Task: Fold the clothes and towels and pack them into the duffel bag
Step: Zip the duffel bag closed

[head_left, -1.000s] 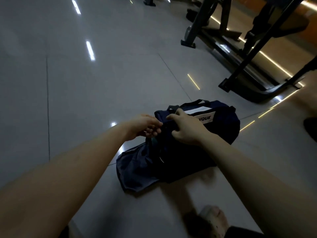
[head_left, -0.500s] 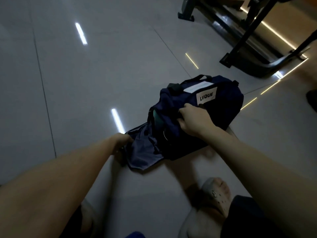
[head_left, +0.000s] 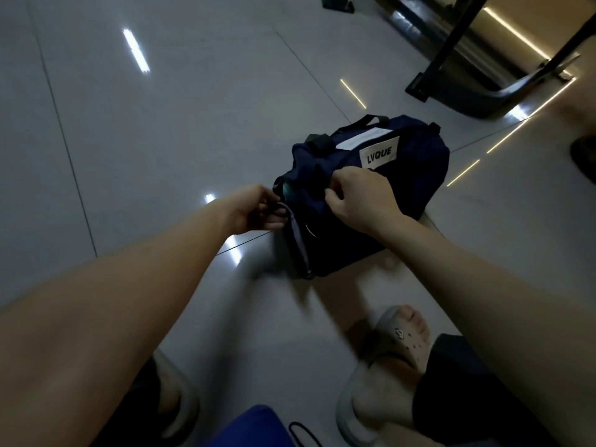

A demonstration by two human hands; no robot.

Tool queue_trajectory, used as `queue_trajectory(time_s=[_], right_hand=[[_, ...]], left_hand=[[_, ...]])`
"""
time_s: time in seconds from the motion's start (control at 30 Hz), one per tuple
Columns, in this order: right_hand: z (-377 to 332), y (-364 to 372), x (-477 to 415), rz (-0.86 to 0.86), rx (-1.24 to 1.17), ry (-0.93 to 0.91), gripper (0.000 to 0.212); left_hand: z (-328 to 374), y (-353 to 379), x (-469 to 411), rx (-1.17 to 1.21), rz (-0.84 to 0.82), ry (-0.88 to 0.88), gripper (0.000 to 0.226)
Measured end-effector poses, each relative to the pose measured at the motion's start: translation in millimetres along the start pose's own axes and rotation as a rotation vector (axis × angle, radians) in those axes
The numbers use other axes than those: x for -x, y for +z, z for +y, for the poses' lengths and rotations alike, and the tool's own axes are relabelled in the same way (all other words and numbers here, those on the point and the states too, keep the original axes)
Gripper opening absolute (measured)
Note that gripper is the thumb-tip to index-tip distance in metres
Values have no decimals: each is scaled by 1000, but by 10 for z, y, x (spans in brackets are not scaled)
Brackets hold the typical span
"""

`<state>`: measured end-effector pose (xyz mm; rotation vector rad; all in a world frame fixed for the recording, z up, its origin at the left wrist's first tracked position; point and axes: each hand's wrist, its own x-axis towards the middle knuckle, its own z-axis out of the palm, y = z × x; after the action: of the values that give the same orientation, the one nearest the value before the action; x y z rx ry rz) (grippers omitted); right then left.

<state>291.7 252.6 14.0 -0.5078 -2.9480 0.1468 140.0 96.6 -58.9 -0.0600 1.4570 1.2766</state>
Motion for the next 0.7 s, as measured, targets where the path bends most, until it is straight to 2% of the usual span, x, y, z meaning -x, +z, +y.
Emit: queue_trajectory(time_s=[0.1, 0.17, 0.23, 0.3, 0.4, 0.47, 0.6, 0.7], right_hand=[[-89, -45, 96, 153, -63, -71, 27], [-209, -26, 204, 105, -158, -110, 38], [-352, 87, 339, -76, -305, -98, 44], [-442, 254, 483, -334, -507, 51, 37], [-497, 608, 736, -818, -737, 485, 24], [-501, 896, 908, -933, -815, 728, 27], [-530, 1305, 1057, -797, -1030, 1054, 26], [-588, 1493, 1068, -555, -1276, 1274, 15]], left_hand=[[86, 124, 11, 53, -17, -12, 24], [130, 193, 11, 75, 2, 1, 24], [169, 219, 1, 108, 25, 7, 24], [203, 209, -34, 150, 45, 18, 24], [233, 217, -69, 170, 45, 24, 25], [248, 260, -63, 126, -4, 12, 27], [313, 331, -65, 132, -41, 16, 25], [360, 342, -57, 185, -60, 20, 23]])
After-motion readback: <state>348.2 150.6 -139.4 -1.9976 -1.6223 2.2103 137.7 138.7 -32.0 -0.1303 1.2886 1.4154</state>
